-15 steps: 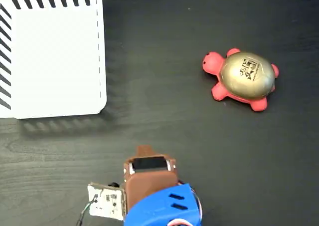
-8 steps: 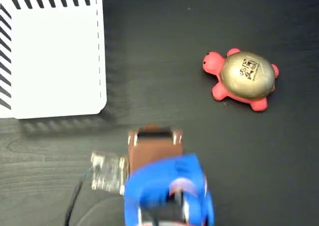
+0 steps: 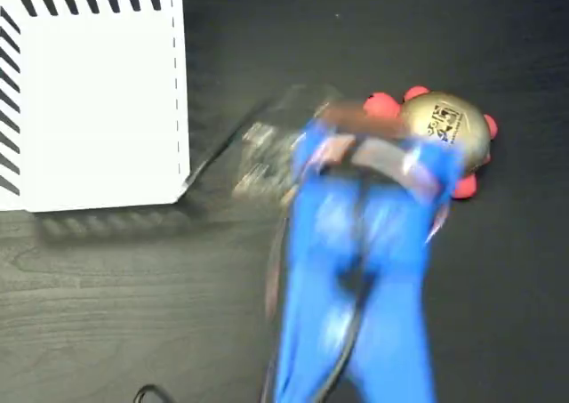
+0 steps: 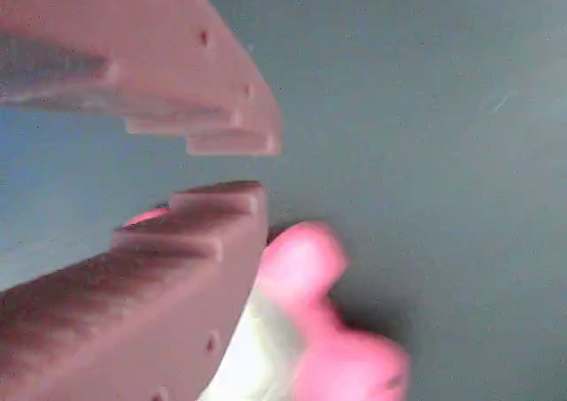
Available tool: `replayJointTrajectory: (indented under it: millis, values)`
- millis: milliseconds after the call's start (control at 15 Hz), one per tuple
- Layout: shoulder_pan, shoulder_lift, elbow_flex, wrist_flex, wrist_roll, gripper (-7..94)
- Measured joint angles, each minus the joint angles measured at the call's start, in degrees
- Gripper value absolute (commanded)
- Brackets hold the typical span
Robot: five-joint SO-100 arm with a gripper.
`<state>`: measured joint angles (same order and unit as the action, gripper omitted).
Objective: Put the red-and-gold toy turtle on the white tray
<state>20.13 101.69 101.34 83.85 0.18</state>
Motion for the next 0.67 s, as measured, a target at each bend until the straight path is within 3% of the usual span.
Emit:
replayJointTrajectory:
  millis: [400, 467, 600, 667]
  values:
    - [8.3, -16.0, -24.5, 9.8, -4.3, 0]
    - [9.4, -17.3, -25.8, 11.0, -4.4, 7]
    - [9.7, -20.0, -27.2, 12.0, -4.2, 34]
    - [9.3, -21.3, -27.2, 12.0, -4.2, 42]
